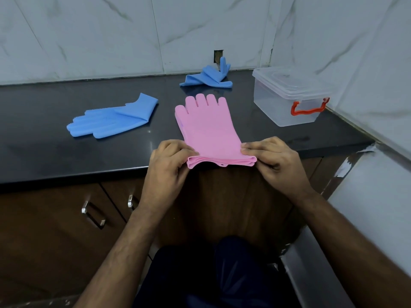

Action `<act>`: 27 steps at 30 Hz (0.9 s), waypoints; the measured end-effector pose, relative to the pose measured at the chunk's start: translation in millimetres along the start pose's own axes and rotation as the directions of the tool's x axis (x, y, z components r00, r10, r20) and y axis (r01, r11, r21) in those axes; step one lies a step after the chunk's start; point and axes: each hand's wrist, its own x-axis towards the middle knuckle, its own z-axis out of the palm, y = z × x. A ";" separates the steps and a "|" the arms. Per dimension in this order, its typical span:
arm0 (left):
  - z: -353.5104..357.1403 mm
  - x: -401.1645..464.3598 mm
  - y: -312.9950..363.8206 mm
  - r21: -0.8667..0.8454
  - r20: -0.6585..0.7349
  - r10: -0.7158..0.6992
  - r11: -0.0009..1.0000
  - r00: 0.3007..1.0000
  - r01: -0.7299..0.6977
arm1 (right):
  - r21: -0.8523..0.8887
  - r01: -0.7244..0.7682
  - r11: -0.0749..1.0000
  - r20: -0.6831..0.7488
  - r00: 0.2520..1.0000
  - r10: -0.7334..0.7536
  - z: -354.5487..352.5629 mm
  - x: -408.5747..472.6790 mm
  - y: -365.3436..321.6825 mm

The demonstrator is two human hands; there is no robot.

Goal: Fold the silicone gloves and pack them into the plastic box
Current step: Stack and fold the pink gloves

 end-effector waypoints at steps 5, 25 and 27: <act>4.2 -5.8 -0.2 -0.096 -0.008 0.043 0.994 0.999 -0.043 | -0.041 -0.026 0.999 0.103 0.994 0.031 -2.5 0.2 -2.5; -1.2 17.6 -11.3 0.131 0.093 0.148 0.978 0.985 -0.160 | 0.007 -0.083 0.996 -0.019 0.996 0.084 14.6 10.4 -11.8; -1.3 19.3 -8.9 0.135 0.123 0.107 0.983 0.987 -0.124 | 0.013 -0.067 0.998 -0.009 0.998 0.067 15.2 10.3 -12.8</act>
